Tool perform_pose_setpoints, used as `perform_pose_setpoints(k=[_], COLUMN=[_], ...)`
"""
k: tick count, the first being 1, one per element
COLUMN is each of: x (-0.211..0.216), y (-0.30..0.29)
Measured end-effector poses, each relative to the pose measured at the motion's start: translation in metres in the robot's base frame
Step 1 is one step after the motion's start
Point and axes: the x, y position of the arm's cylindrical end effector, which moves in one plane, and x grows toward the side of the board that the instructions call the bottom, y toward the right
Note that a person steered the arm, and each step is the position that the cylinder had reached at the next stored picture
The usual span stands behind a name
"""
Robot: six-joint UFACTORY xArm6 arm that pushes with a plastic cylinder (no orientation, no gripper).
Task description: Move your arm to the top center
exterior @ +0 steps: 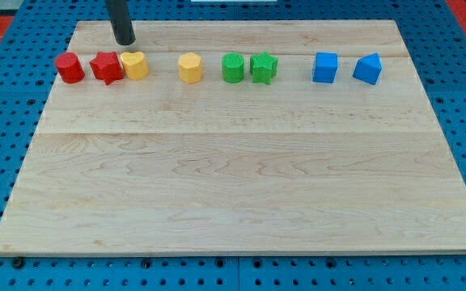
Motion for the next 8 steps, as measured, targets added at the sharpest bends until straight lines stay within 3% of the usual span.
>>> perform_pose_setpoints(k=[8], x=[0.003], y=[-0.011])
